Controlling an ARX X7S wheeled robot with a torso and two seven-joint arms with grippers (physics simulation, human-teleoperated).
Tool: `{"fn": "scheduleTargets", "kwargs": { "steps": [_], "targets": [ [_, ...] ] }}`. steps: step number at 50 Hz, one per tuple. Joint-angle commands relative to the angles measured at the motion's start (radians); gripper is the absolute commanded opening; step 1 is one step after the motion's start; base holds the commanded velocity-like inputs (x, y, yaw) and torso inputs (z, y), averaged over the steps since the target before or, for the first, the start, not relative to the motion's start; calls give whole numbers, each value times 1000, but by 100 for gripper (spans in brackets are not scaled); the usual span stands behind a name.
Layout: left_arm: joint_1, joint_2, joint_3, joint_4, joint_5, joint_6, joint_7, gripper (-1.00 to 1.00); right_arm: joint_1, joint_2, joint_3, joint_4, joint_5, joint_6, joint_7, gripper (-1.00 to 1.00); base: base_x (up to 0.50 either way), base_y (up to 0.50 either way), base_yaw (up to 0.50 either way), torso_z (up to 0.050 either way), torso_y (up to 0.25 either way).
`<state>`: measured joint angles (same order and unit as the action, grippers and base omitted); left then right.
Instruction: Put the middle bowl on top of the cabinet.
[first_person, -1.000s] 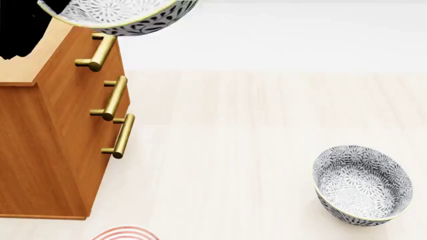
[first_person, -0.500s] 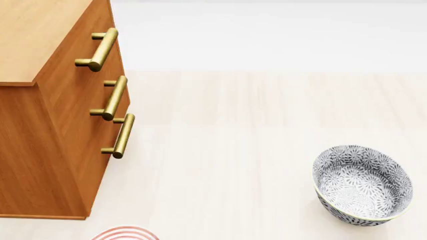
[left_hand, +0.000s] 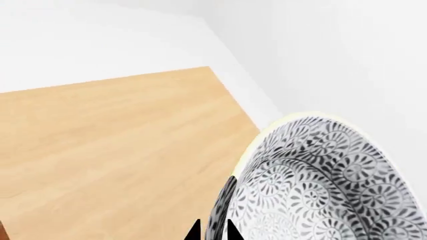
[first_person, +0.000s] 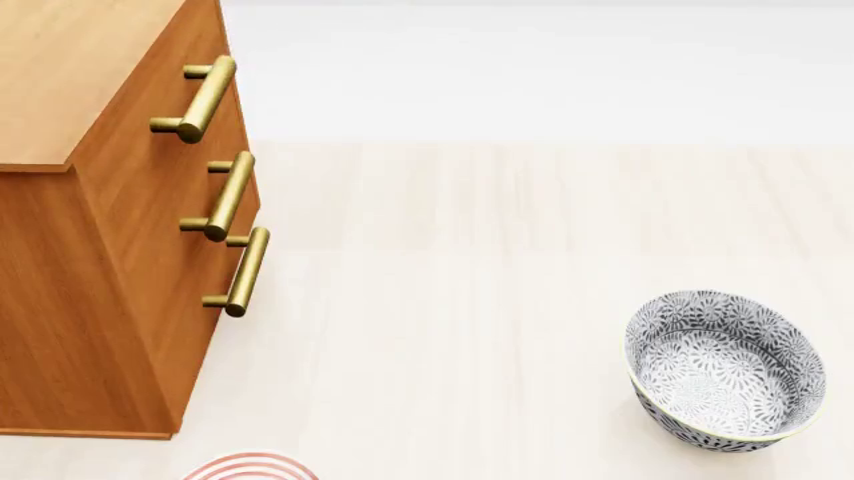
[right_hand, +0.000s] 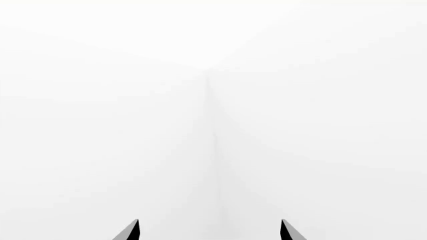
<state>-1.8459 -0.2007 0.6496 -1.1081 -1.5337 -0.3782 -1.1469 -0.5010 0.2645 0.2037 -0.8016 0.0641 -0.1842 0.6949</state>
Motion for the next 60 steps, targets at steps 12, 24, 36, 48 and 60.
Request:
{"fn": "scheduleTargets", "kwargs": {
  "steps": [12, 24, 36, 48, 60],
  "targets": [
    [-1, 13, 35, -200, 119, 86, 75, -100, -3, 6, -3, 9, -2, -8, 6, 100, 0, 0, 0, 0, 0],
    [17, -8, -28, -200, 187, 95, 64, -100, 3, 11, -10, 12, -6, -3, 8, 100, 0, 0, 0, 0, 1],
    [57, -25, -164, -200, 312, 92, 60, -100, 7, 16, -12, 14, -6, -2, 10, 100, 0, 0, 0, 0, 0],
    [88, -29, -370, -200, 476, 84, 76, -100, 6, 21, -11, 14, -4, -3, 12, 100, 0, 0, 0, 0, 1],
    [105, -8, -581, -200, 728, 58, 109, -100, -1, 24, -7, 15, 1, -15, 15, 100, 0, 0, 0, 0, 0]
  ]
}}
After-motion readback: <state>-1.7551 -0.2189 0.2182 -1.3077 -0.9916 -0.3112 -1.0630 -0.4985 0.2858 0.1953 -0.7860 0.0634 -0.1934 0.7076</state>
